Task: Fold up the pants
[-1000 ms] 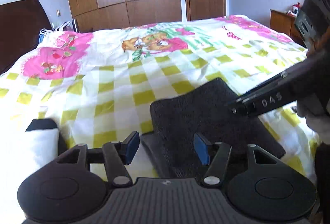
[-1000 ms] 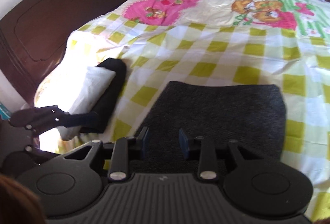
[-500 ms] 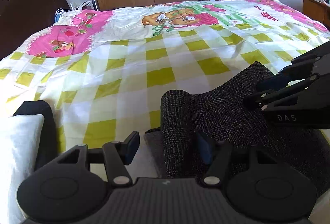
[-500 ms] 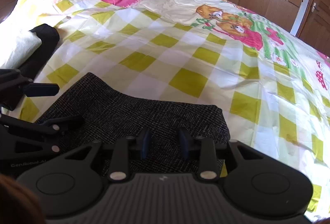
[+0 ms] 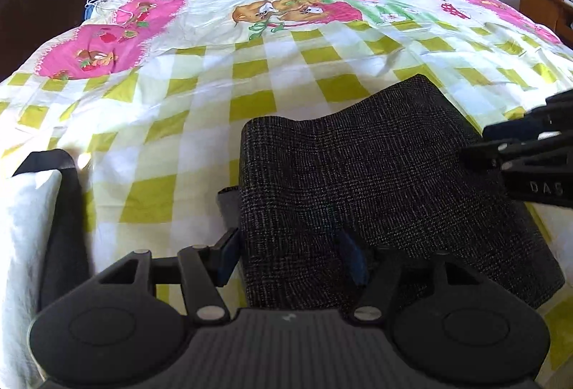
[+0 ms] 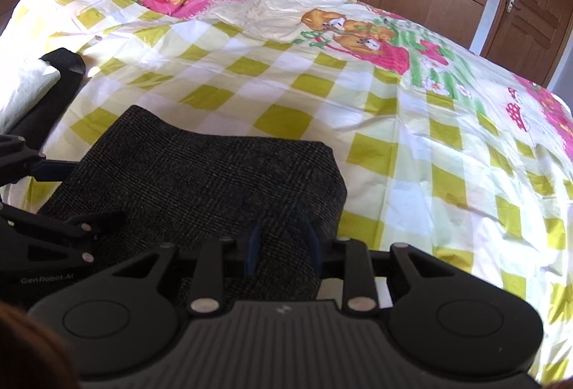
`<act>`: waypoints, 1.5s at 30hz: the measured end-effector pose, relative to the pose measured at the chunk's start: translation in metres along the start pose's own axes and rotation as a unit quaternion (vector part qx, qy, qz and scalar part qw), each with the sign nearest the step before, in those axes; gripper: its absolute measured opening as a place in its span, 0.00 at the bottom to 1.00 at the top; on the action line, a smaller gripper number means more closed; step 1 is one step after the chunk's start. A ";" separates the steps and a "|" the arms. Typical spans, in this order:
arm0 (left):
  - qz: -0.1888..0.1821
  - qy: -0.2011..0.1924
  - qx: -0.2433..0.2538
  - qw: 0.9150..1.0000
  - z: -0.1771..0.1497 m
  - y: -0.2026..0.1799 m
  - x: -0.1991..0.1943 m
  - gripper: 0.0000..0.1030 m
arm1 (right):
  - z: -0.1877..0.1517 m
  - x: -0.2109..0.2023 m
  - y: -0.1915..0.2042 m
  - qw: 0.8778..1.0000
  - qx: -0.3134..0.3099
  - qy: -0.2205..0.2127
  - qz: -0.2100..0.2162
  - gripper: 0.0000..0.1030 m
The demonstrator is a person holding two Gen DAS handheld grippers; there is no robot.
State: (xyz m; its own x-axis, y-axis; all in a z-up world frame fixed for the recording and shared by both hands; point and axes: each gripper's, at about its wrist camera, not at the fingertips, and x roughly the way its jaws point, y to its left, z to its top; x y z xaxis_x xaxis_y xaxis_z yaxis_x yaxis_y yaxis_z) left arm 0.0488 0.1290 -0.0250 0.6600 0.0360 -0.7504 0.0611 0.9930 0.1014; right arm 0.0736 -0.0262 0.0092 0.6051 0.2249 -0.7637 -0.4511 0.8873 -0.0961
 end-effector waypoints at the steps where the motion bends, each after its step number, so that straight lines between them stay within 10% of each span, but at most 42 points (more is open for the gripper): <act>1: -0.004 0.004 -0.004 1.000 0.001 0.002 -0.001 0.72 | -0.003 0.000 -0.001 1.000 0.006 0.002 0.000 0.28; 19: -0.037 -0.013 0.009 0.999 0.001 0.005 -0.013 0.78 | -0.010 -0.037 0.001 0.994 0.009 0.026 -0.105 0.28; 45: -0.027 0.010 0.026 0.999 0.001 0.002 0.006 0.99 | -0.038 0.004 -0.027 0.996 0.055 0.040 -0.064 0.31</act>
State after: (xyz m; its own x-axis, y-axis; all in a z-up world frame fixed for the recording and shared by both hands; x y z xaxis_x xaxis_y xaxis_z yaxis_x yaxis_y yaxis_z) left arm 0.0540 0.1309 -0.0284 0.6391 -0.0154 -0.7690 0.1355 0.9864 0.0928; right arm 0.0637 -0.0646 -0.0157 0.5964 0.0783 -0.7989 -0.2964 0.9464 -0.1285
